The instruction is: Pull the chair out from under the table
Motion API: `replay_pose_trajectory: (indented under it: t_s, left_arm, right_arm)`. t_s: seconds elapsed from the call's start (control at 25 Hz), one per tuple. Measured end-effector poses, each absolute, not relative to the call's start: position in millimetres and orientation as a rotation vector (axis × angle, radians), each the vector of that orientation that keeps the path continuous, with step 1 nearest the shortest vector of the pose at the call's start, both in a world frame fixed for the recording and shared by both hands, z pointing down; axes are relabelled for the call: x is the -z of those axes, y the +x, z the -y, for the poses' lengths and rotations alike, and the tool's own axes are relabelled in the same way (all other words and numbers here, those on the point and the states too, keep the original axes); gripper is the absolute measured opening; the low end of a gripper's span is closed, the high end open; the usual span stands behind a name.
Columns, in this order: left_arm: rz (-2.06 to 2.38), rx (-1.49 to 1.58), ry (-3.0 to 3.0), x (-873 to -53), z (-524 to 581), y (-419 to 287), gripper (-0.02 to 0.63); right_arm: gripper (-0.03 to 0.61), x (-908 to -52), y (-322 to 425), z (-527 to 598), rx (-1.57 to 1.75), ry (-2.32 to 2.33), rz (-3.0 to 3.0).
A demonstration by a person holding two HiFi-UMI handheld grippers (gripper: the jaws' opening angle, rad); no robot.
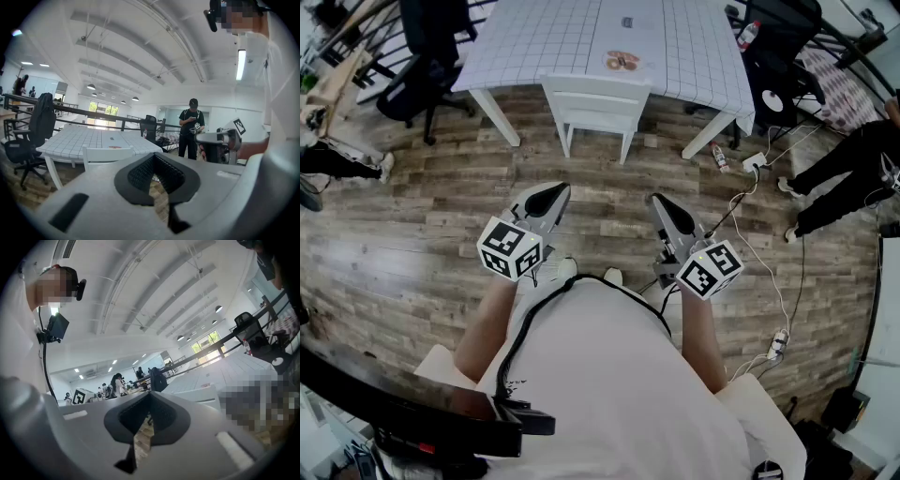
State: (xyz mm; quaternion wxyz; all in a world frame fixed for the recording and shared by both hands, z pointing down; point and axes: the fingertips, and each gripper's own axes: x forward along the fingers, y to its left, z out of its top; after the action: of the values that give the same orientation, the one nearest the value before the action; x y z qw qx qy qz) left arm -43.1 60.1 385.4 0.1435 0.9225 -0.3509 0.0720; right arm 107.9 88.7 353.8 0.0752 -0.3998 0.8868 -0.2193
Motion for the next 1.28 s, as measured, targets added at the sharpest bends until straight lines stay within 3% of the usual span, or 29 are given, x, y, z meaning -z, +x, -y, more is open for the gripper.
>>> replay_pose_trajectory:
  t_s: [1.28]
  left_arm:
    - [0.977,-0.191,2.739,-371.4,-57.6,-71.4,0.008]
  right_arm:
    - [0.006,-348.4,82.1,-94.5,0.674,-1.228,-2.635]
